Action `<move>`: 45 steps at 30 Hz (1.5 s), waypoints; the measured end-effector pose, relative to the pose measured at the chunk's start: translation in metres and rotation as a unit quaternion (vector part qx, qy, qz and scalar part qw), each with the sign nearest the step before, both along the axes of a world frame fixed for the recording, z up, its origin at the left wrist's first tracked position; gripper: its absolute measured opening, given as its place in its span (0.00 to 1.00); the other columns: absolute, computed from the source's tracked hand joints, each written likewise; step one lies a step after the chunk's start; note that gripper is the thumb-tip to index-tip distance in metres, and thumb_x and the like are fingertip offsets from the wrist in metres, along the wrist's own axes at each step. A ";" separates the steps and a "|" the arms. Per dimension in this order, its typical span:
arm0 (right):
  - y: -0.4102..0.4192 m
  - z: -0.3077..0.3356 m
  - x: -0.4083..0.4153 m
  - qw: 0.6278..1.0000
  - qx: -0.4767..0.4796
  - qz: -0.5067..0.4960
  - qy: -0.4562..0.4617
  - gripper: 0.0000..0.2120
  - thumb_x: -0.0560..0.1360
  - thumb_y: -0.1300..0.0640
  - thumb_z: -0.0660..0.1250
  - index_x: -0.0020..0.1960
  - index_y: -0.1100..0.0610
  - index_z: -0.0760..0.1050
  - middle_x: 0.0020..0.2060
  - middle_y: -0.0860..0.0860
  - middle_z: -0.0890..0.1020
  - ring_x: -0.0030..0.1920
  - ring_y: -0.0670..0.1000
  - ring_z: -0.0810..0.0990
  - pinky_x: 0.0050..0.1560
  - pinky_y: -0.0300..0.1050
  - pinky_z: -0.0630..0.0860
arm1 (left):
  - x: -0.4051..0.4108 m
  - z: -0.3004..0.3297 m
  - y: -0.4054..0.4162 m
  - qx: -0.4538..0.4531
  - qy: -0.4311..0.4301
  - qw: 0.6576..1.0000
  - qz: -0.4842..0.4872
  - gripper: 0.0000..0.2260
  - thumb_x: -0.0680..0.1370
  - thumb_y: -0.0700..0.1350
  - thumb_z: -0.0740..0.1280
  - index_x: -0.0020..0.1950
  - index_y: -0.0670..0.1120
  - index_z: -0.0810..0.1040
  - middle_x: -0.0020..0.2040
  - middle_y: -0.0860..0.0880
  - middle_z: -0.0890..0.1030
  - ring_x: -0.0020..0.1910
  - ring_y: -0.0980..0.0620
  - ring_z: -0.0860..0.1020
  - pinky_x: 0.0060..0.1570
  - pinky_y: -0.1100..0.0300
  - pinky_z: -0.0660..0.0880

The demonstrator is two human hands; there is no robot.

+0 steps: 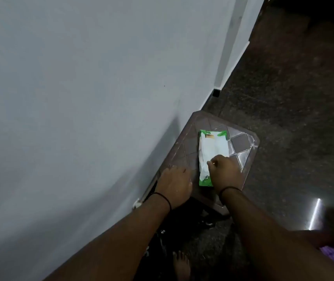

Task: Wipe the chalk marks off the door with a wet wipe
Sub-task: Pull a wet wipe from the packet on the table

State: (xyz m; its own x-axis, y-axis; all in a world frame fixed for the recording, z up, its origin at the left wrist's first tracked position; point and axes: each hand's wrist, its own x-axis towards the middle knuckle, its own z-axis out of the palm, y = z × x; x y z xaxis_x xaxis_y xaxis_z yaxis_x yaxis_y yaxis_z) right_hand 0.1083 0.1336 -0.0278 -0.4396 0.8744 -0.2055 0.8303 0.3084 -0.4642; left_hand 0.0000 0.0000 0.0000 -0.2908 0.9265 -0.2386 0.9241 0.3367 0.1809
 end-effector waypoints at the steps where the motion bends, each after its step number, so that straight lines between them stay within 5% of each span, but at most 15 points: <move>1: 0.001 -0.005 -0.006 1.000 -0.007 -0.010 0.005 0.10 0.77 0.50 0.68 0.52 0.56 0.80 0.49 0.56 0.82 0.53 0.59 0.78 0.50 0.48 0.73 | 0.000 -0.004 0.001 -0.003 0.001 1.000 0.000 0.14 0.79 0.49 0.59 0.62 0.46 0.73 0.56 0.46 0.78 0.53 0.44 0.76 0.49 0.51 0.70; 7: 0.006 -0.024 -0.028 0.999 0.006 -0.048 -0.019 0.16 0.75 0.47 0.71 0.54 0.57 0.76 0.52 0.57 0.80 0.55 0.61 0.78 0.53 0.52 0.76 | -0.011 -0.027 0.000 0.018 0.001 1.000 0.023 0.08 0.79 0.49 0.60 0.51 0.46 0.75 0.52 0.45 0.78 0.51 0.44 0.76 0.46 0.51 0.70; 18: 0.018 -0.034 -0.034 0.997 0.028 -0.024 -0.070 0.12 0.79 0.52 0.62 0.50 0.58 0.80 0.47 0.56 0.82 0.49 0.60 0.80 0.48 0.48 0.76 | -0.019 -0.042 -0.008 0.027 -0.004 0.999 0.044 0.08 0.79 0.46 0.60 0.49 0.45 0.76 0.50 0.44 0.78 0.49 0.43 0.76 0.43 0.52 0.70; 30: 0.018 -0.034 -0.020 0.973 -0.068 -0.162 0.150 0.07 0.77 0.55 0.66 0.41 0.53 0.78 0.39 0.48 0.81 0.42 0.51 0.78 0.43 0.42 0.68 | -0.015 -0.025 0.011 0.044 -0.082 0.990 0.105 0.10 0.79 0.45 0.60 0.53 0.43 0.78 0.53 0.45 0.79 0.52 0.45 0.77 0.50 0.50 0.74; 35: 0.017 -0.014 -0.013 0.911 -0.045 -0.266 0.312 0.04 0.77 0.57 0.64 0.44 0.54 0.75 0.38 0.46 0.79 0.38 0.46 0.76 0.43 0.45 0.74 | -0.007 -0.011 0.035 0.096 -0.209 0.951 0.207 0.09 0.79 0.45 0.63 0.53 0.44 0.82 0.51 0.45 0.83 0.52 0.46 0.79 0.51 0.52 0.76; 40: 0.024 0.011 -0.018 0.902 -0.105 -0.196 0.370 0.04 0.77 0.62 0.69 0.43 0.57 0.79 0.37 0.45 0.81 0.36 0.39 0.77 0.42 0.40 0.75 | -0.005 0.017 0.069 0.150 -0.341 0.878 0.302 0.09 0.79 0.49 0.66 0.55 0.49 0.83 0.51 0.50 0.84 0.48 0.53 0.80 0.51 0.59 0.76; 45: 0.023 0.028 -0.018 0.872 -0.215 -0.158 0.411 0.03 0.76 0.65 0.70 0.47 0.64 0.83 0.41 0.60 0.85 0.41 0.52 0.81 0.42 0.46 0.79 | -0.002 0.034 0.088 0.191 -0.453 0.805 0.332 0.11 0.78 0.47 0.69 0.55 0.42 0.84 0.48 0.44 0.85 0.46 0.50 0.82 0.51 0.53 0.79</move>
